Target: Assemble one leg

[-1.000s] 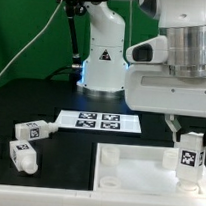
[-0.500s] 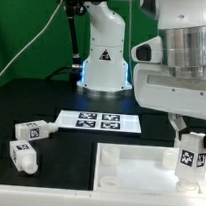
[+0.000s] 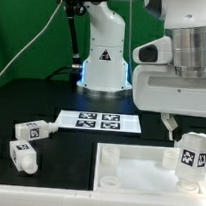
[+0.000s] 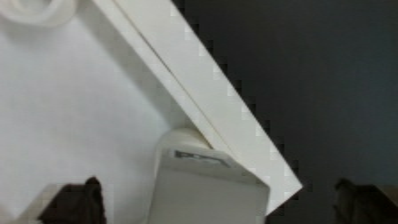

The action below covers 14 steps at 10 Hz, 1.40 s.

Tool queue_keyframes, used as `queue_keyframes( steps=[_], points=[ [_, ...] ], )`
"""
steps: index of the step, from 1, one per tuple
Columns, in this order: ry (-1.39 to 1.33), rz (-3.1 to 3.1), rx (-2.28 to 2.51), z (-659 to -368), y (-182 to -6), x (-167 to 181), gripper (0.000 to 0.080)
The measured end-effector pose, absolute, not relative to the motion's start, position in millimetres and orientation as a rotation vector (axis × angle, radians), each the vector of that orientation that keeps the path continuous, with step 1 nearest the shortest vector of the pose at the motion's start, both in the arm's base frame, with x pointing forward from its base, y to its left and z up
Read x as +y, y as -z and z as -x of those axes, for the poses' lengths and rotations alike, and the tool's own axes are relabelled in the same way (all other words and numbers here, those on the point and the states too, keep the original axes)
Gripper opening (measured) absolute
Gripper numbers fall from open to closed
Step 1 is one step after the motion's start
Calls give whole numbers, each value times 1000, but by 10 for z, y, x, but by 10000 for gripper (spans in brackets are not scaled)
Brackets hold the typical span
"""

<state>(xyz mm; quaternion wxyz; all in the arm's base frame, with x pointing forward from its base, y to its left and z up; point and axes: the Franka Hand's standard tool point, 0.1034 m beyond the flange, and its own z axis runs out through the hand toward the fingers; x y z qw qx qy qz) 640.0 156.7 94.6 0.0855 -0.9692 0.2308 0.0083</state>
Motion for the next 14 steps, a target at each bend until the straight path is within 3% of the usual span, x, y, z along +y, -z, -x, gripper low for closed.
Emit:
queue_keyframes(
  steps=[8,11,14],
  points=[
    [221,3024,-632,-6569,-1013,1552,649],
    [231,2967,-908,-6513,-1004,1529,649],
    [174,2974,-888,-6424,-959,1522,649]
  ],
)
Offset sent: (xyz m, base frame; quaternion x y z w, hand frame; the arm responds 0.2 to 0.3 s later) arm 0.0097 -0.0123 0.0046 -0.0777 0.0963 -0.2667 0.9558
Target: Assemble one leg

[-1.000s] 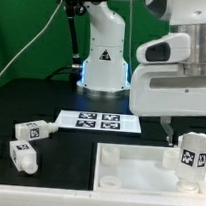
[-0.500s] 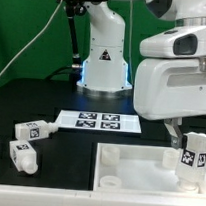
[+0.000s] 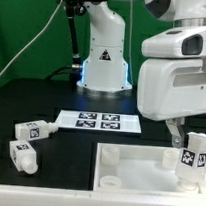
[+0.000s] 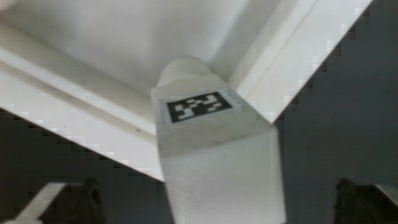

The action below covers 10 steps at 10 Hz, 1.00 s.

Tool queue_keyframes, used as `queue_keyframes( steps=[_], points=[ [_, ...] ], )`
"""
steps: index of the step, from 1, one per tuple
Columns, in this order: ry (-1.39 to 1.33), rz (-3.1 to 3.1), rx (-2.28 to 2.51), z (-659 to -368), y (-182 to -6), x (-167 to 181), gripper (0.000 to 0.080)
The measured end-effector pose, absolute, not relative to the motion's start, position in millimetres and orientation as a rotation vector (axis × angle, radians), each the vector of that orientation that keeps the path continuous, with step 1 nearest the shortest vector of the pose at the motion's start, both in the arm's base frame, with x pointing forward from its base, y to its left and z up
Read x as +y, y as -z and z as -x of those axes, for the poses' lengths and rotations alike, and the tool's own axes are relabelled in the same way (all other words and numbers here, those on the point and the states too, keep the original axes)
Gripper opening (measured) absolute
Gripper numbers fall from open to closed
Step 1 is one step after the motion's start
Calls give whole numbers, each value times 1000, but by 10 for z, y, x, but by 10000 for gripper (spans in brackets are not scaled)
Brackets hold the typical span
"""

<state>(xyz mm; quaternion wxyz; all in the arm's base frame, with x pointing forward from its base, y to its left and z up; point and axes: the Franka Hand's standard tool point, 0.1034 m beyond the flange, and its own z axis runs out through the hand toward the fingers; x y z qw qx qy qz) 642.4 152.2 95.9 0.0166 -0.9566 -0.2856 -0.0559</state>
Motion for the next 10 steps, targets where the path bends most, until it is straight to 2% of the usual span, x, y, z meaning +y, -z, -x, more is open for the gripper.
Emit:
queue_keyframes(
  steps=[3,4,5,6,7,10],
  points=[
    [174,2973,-891,-6430,-932,1479,649],
    [173,2973,-891,-6430,-932,1479,558],
    [173,2973,-891,-6429,-932,1480,422],
    [173,2973,-891,-6430,-931,1479,422],
    [175,2974,-889,-6434,-933,1471,284],
    [176,2979,-868,-6436,-934,1470,285]
  ],
)
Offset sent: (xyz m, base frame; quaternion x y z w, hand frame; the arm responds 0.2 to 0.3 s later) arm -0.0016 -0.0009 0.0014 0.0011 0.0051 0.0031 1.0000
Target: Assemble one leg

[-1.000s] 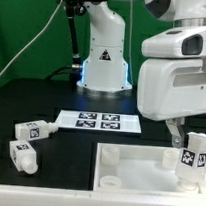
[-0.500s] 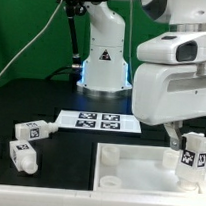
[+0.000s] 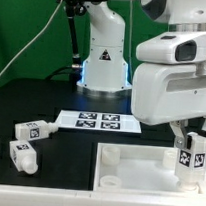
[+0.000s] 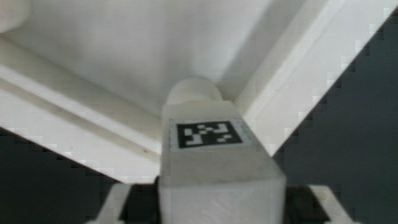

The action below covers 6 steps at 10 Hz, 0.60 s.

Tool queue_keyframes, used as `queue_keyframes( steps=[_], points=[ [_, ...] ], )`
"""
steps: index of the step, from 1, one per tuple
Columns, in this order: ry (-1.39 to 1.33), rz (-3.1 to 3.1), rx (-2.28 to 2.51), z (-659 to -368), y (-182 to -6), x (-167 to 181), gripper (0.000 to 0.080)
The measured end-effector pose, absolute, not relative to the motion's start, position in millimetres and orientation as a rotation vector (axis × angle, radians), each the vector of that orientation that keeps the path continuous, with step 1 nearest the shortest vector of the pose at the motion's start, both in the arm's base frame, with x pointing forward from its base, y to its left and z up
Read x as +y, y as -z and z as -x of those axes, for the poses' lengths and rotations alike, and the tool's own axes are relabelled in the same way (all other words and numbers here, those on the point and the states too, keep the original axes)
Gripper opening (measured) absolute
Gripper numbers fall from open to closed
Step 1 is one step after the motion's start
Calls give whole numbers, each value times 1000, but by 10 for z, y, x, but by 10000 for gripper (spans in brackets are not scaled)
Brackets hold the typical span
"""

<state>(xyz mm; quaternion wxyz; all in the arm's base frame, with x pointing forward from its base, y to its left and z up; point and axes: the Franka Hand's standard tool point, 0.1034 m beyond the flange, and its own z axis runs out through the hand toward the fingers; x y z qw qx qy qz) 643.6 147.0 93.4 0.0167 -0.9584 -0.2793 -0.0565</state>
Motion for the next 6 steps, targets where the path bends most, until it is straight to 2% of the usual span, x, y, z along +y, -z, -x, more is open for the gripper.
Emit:
queue_keyframes(
  steps=[2,6],
  points=[
    [174,2996,-780,-6439,-932,1470,285],
    [158,3053,-31,-6482,-927,1460,285]
  ],
)
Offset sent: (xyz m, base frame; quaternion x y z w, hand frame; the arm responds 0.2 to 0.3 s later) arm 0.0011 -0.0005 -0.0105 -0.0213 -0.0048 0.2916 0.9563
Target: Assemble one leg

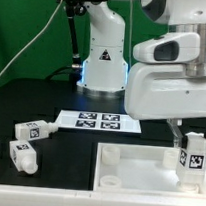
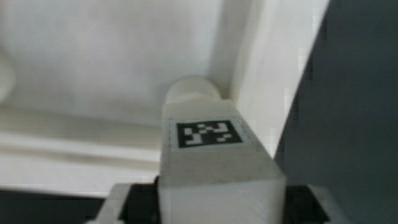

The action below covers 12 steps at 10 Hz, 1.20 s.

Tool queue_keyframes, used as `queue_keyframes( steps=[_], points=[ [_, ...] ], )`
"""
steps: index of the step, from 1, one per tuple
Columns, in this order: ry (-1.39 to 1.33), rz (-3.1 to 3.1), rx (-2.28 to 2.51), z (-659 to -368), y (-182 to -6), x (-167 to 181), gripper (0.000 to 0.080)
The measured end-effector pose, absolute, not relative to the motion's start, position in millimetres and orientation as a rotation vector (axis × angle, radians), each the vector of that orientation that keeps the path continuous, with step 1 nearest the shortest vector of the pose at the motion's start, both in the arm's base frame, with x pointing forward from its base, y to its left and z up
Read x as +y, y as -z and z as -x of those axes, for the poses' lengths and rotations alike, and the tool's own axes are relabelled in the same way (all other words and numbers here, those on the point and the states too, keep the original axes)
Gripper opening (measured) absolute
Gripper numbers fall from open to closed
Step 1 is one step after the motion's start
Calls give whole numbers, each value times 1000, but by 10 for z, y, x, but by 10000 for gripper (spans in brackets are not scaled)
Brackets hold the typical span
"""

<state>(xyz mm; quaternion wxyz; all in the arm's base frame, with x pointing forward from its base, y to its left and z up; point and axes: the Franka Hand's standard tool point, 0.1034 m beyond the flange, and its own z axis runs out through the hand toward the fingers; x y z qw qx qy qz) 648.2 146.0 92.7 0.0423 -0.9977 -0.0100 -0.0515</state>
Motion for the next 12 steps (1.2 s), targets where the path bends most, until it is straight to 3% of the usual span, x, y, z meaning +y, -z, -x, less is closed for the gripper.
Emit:
queue_keyframes(
  steps=[5,9,10,11,12],
  points=[
    [78,2943,713,-6510,-929,1451,285],
    [52,2867,935,-6503,-923,1449,285],
    [61,2891,856,-6507,-923,1452,356],
    [69,2900,820,-6515,-923,1454,356],
    [76,2925,734,-6515,-923,1453,550]
  ],
)
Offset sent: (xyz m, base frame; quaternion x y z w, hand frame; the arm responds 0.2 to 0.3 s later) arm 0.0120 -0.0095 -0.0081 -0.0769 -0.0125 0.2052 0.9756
